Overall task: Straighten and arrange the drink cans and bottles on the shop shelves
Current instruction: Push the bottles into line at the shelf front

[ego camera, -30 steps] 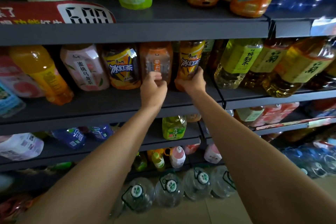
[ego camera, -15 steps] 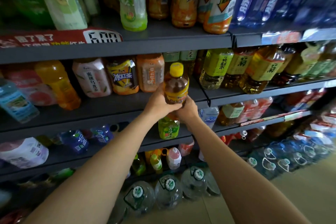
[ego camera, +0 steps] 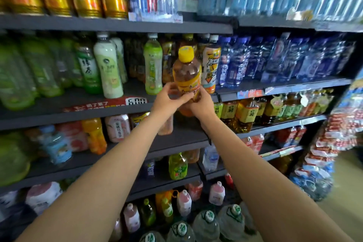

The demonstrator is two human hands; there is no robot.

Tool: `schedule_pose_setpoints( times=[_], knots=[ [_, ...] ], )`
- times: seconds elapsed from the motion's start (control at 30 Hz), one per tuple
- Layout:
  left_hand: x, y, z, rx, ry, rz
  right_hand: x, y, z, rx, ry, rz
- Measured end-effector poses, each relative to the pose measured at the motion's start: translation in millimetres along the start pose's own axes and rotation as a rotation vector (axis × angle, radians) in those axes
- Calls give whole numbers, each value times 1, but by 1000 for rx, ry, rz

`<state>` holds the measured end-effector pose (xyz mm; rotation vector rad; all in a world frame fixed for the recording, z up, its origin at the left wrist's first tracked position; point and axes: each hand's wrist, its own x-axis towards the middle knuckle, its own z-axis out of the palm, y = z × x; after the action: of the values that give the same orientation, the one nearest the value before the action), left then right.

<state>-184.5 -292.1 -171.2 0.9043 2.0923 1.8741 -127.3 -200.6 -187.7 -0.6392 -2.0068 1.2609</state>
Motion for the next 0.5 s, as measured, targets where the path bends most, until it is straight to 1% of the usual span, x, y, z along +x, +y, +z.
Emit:
schedule_pose_setpoints(
  times=[0.07, 0.17, 0.23, 0.3, 0.37, 0.43, 0.5],
  knots=[
    [7, 14, -3, -9, 11, 12, 7, -10, -1, -15, -5, -30],
    [27, 22, -3, 67, -25, 27, 27, -13, 4, 4, 35, -27],
    [46, 19, -1, 112, -37, 29, 46, -10, 8, 0, 73, 4],
    [65, 12, 2, 130, -13, 5, 67, -5, 11, -13, 85, 30],
    [82, 3, 7, 152, -13, -7, 87, 3, 12, -35, 81, 45],
    [95, -7, 14, 173, -48, -18, 100, 11, 12, -72, 56, 53],
    [108, -14, 21, 139, -48, -54, 112, 18, 15, -89, 35, 51]
  ],
)
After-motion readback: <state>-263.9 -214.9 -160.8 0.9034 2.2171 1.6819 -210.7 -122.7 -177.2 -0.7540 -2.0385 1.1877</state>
